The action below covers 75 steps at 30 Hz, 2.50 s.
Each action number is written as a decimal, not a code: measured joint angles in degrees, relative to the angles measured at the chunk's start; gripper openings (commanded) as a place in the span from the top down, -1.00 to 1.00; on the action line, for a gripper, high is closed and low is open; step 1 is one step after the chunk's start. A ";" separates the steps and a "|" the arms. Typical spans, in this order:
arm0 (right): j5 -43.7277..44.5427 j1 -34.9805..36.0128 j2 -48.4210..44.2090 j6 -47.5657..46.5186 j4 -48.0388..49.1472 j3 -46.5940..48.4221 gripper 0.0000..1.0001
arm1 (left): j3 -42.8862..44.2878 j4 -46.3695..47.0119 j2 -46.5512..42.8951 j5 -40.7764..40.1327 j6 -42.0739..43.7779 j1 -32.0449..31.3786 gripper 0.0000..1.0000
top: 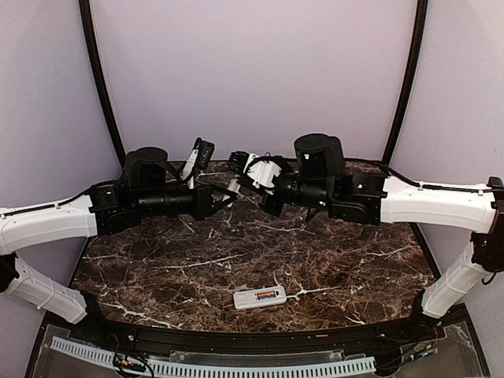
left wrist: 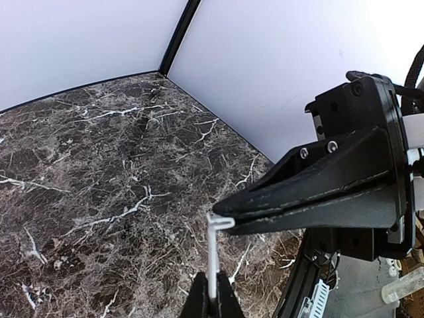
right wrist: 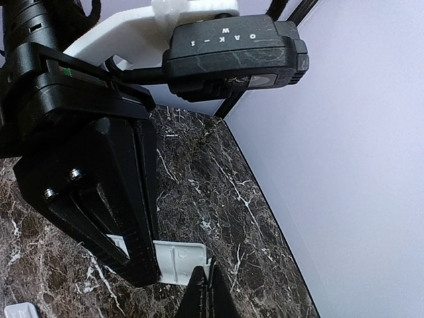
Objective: Load the batteries into the remote control
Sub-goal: Pass from the right arm to the left, then pass from the left arm to the right
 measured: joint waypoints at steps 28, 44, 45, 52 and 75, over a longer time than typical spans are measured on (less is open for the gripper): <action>-16.48 -1.44 -5.92 42.21 -32.68 13.81 -0.37 | -16.26 49.66 3.58 -41.42 102.09 -20.92 1.00; -22.51 -5.68 -8.28 52.15 -27.45 4.63 -0.28 | -16.15 68.41 22.01 -45.53 136.15 -24.17 1.00; -22.75 -5.60 -8.81 50.38 -27.21 3.37 -0.27 | -16.15 68.54 21.99 -45.66 136.32 -24.20 1.00; -19.15 -2.16 -14.82 30.73 -22.01 -5.14 -0.29 | -16.15 69.20 21.97 -46.29 136.72 -24.20 1.00; -9.20 -0.76 -6.60 8.61 -18.03 -3.78 0.20 | -16.15 69.44 21.00 -46.45 136.67 -24.20 1.00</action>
